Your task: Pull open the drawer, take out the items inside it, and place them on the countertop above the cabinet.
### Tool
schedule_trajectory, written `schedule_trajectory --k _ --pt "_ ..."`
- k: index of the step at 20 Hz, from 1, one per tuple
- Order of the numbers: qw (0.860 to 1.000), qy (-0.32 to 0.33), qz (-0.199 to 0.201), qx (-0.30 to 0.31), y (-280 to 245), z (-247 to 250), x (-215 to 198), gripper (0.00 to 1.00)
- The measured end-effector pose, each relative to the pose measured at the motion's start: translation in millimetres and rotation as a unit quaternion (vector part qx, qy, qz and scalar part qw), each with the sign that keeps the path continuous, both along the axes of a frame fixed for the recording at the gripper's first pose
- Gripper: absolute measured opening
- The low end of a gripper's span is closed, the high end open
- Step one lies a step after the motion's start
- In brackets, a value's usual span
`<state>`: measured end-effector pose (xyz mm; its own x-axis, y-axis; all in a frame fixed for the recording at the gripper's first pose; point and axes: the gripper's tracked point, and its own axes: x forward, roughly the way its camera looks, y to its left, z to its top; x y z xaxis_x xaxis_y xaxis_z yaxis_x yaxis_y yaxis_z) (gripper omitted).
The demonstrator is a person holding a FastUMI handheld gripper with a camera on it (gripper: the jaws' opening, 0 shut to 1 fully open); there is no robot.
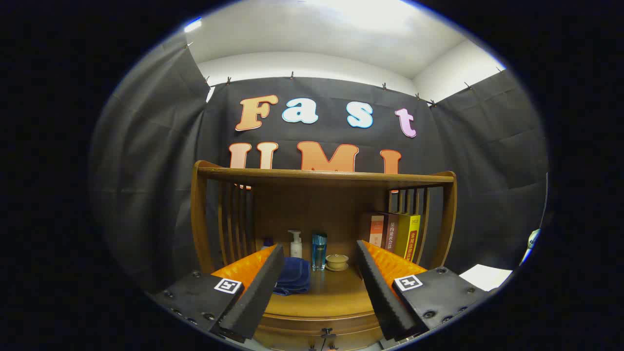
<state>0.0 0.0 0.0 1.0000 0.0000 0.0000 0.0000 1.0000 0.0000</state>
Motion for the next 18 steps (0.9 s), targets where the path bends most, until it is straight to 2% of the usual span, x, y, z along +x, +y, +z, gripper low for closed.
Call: schedule_trajectory --k 5,18 --pt "1.0 0.012 -0.002 0.016 0.0 -17.8 -6.6 0.99" --pt "1.0 0.007 0.01 0.023 7.3 -1.5 -20.4 0.99"
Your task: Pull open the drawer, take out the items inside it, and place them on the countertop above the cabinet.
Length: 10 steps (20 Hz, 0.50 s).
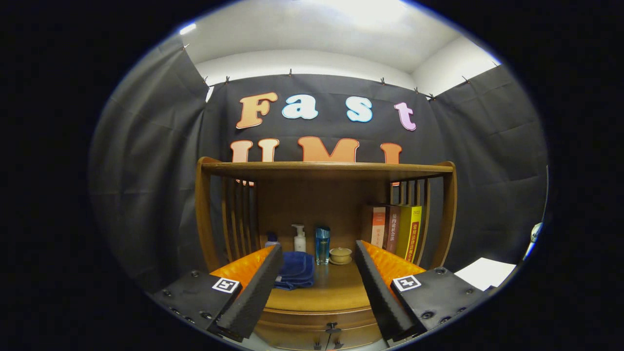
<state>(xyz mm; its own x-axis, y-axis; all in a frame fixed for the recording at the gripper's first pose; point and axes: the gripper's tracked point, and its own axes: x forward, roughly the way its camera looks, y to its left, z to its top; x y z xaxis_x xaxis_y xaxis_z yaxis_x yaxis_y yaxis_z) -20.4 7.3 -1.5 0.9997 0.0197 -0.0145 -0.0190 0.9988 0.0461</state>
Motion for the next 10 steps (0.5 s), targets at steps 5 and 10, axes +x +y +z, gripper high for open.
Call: schedule_trajectory --k 5,10 --pt "1.0 0.004 0.009 -0.001 12.9 -2.2 -3.6 0.99" --pt "1.0 0.007 0.01 0.003 14.0 -10.5 -4.1 0.99"
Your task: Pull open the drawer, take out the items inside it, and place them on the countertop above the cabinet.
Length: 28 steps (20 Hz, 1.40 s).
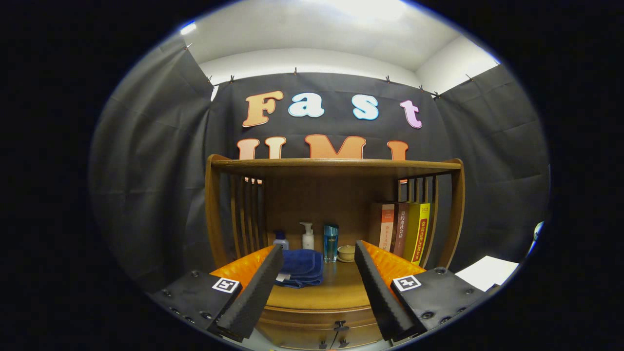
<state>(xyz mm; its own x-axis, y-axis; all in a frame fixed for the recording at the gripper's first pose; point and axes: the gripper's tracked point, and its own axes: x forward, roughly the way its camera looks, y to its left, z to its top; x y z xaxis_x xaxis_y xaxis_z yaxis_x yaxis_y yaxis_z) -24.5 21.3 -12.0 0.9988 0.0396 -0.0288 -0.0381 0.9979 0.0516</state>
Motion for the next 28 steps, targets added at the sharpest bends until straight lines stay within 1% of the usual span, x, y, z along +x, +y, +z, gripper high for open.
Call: schedule_trajectory --k 4,6,8,15,19,22,28 --pt "1.0 0.011 -0.002 0.011 -4.4 -30.1 -1.5 0.99" --pt "1.0 0.016 -0.007 0.005 -9.7 -52.6 -5.2 0.99" --pt "1.0 0.025 -0.011 0.001 -13.6 -82.7 -8.7 0.99" --pt "0.997 0.076 -0.031 0.014 -33.6 -197.1 -22.7 0.99" --pt "0.996 0.086 -0.038 -0.001 -42.7 -243.7 -22.4 0.99" --pt "0.993 0.112 -0.038 -0.019 -49.8 -285.8 -24.1 0.99" --pt "0.986 0.161 -0.043 -0.011 -60.6 -340.5 -21.9 0.99"
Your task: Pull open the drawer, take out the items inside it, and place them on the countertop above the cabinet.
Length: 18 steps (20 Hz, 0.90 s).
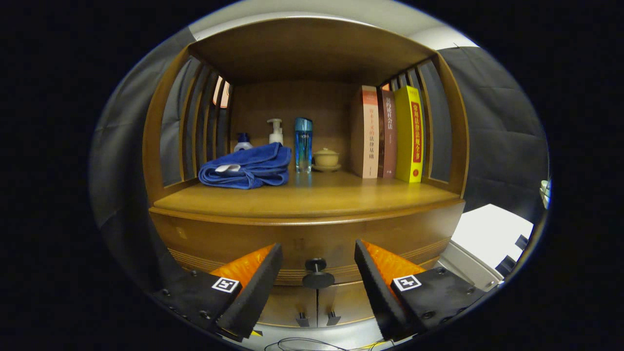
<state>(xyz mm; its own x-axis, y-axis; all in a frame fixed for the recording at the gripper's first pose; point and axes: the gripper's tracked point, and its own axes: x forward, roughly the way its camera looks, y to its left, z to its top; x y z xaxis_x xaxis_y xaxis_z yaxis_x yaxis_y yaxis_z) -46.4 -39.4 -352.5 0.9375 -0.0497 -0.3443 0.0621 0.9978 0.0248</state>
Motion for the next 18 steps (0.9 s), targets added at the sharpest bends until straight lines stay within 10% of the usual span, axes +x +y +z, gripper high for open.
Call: schedule_trajectory --k 7,18 --pt "0.999 0.04 0.01 -0.004 6.6 -37.0 -3.4 0.62" --pt "0.998 0.062 0.005 -0.003 6.3 -52.8 -6.6 0.49"
